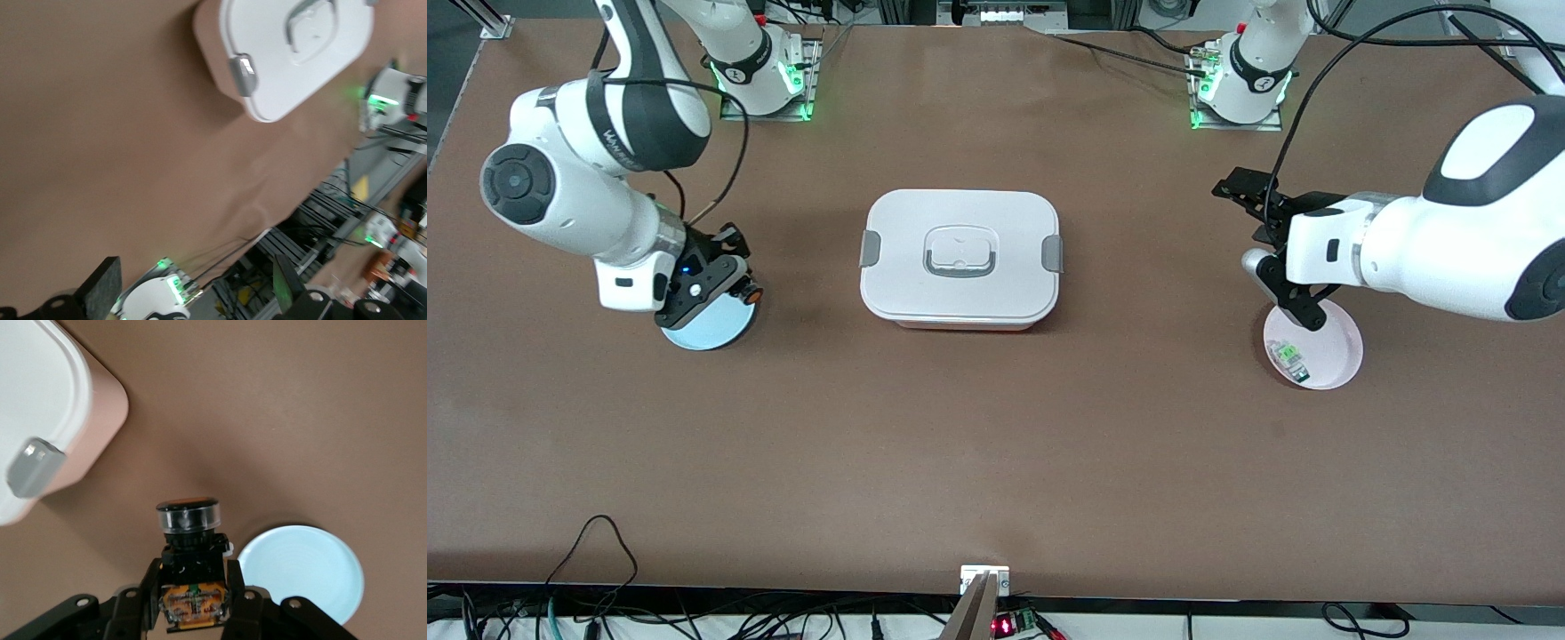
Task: Transfer orange switch to right arm and place
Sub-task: 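Lower the switch onto the blue plate with the right gripper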
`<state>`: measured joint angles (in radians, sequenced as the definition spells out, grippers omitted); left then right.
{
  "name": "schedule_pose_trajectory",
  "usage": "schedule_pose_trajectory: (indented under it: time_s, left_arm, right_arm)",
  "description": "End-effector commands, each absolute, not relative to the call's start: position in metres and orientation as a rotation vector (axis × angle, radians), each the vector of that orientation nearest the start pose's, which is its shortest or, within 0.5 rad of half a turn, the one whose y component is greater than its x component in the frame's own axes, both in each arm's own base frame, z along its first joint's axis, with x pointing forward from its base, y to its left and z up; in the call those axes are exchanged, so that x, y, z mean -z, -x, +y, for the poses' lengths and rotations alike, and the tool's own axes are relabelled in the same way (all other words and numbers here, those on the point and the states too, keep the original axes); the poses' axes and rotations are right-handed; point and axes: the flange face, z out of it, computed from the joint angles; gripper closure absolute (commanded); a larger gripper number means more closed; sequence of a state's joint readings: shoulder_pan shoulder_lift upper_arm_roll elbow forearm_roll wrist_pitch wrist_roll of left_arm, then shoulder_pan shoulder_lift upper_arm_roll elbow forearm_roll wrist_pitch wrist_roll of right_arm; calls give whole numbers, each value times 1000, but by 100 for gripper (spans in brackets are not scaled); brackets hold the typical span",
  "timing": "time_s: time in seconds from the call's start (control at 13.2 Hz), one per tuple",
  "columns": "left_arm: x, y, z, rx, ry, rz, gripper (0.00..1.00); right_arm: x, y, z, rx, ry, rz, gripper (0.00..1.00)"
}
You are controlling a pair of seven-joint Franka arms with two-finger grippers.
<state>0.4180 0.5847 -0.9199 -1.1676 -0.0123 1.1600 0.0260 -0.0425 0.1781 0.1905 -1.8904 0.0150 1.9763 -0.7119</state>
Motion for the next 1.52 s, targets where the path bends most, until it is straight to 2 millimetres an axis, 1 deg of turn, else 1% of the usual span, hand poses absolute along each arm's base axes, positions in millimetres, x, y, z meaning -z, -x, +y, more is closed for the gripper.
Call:
schedule_pose_trajectory:
  time_s: [0.0,0.08,0.15,0.23,0.3,0.38,0.45,0.61,0.68,0.76,0.83,0.99,1.06,1.14,1.29,1.36,1.44]
  left_arm:
    - [-566,-601,-161,-648,3205,772,0]
    - [-565,-601,-157,-613,3155,677,0]
    - [-568,-599,-155,-590,3120,617,0]
    - [-572,-595,-154,-537,3085,559,0]
    - [-577,-589,-158,-440,3061,515,0]
    - [-584,-586,-146,-353,3054,455,0]
    - [-591,-581,-141,-264,3044,427,0]
    - [-591,-573,-121,-164,3043,358,0]
    - [-589,-570,-106,-136,3050,315,0]
    - [-587,-567,-100,-92,3081,294,0]
    - [-581,-567,-89,-74,3124,251,0]
    - [-584,-565,-76,-48,3156,187,0]
    - [-582,-565,-57,-53,3165,116,0]
    - [-587,-562,-49,-41,3165,92,0]
    - [-578,-553,-44,-78,3152,87,0]
    - [-572,-546,-36,-102,3151,66,0]
    - [-570,-545,-34,-107,3151,58,0]
  right_arm:
    - [-395,-594,55,-83,2730,-1593,65]
    - [-390,-595,44,-96,2680,-1695,65]
    - [-387,-595,37,-111,2627,-1770,65]
    - [-378,-592,31,-134,2568,-1832,65]
    - [-371,-589,21,-155,2528,-1873,65]
    - [-363,-586,15,-185,2488,-1922,65]
    - [-353,-581,9,-207,2458,-1952,65]
    - [-337,-575,-5,-199,2405,-2015,65]
    - [-331,-573,-11,-186,2385,-2048,65]
    - [-322,-570,-15,-176,2361,-2080,65]
    - [-316,-569,-15,-165,2325,-2137,65]
    - [-302,-567,-21,-148,2293,-2174,65]
    - [-290,-566,-29,-147,2288,-2168,65]
    - [-281,-565,-30,-132,2271,-2187,65]
    - [-268,-557,-31,-115,2267,-2194,65]
    - [-262,-553,-30,-108,2266,-2195,65]
    - [-258,-550,-30,-105,2269,-2191,65]
